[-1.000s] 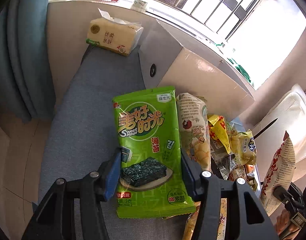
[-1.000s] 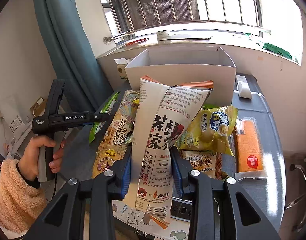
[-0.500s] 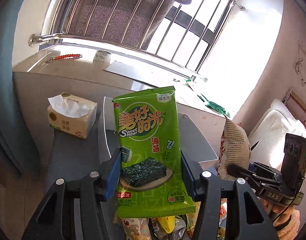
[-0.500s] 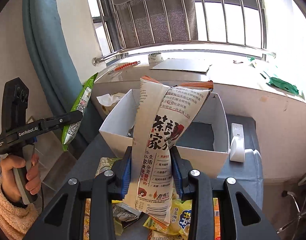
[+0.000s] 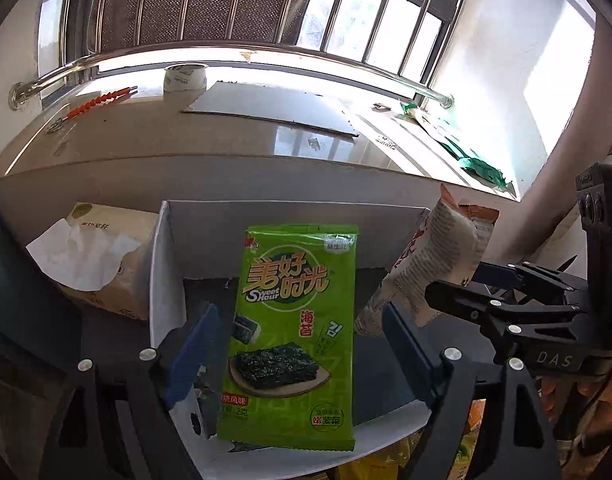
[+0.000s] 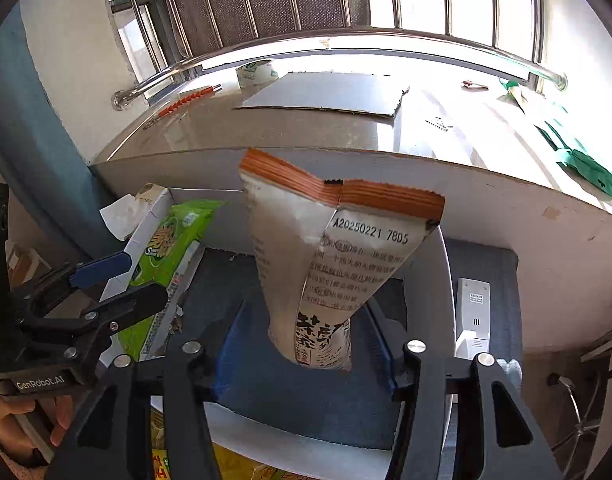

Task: Organize snacks
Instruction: 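Grasp green seaweed packet with left tool while right tool grasps white chip bag, drop both in box, then open both tools and withdraw them from the white box, then grasp tall cracker bag with left tool while right tool grasps yellow-green chip bag, drop both in box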

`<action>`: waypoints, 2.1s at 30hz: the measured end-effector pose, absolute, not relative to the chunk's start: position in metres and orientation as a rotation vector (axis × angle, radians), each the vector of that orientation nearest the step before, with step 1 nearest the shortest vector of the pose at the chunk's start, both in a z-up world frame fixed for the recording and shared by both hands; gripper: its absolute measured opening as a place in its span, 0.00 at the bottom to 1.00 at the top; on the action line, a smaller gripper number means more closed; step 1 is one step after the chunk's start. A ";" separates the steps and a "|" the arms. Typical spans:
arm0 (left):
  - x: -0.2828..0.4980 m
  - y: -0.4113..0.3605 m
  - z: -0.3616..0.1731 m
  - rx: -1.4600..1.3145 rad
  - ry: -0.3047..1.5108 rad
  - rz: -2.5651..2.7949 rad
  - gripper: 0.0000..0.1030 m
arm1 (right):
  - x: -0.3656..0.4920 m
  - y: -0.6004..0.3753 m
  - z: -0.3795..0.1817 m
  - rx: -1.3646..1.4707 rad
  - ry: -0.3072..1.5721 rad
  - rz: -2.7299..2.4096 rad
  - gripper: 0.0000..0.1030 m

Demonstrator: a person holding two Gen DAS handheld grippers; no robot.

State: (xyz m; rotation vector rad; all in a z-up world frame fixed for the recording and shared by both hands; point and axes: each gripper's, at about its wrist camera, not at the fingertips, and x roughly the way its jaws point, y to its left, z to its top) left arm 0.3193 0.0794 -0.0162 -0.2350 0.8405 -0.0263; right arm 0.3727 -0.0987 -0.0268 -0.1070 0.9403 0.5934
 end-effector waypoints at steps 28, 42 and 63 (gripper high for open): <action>0.054 0.049 0.006 -0.198 0.556 -0.083 1.00 | 0.122 -0.220 -0.006 -0.027 0.588 0.649 1.00; -0.006 0.015 -0.063 -0.240 0.676 -0.111 1.00 | 0.056 -0.252 -0.086 -0.040 0.725 0.600 1.00; -0.008 0.052 -0.074 -0.372 0.681 -0.073 1.00 | 0.221 -0.211 -0.147 0.235 1.088 0.611 0.44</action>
